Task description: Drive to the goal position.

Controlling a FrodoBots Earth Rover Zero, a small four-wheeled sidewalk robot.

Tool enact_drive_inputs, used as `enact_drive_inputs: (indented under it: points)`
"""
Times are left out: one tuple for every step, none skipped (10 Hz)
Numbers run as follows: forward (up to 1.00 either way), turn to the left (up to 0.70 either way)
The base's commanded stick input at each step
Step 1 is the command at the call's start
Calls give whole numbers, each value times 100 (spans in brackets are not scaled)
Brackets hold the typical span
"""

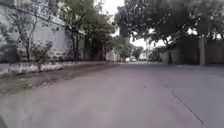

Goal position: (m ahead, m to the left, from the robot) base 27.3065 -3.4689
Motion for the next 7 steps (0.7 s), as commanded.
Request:
enact_drive_inputs:
  points:
    - [100, -33]
    - [100, -33]
    - [100, -33]
    - [100, -33]
    - [100, -32]
    - [100, -31]
    - [100, -8]
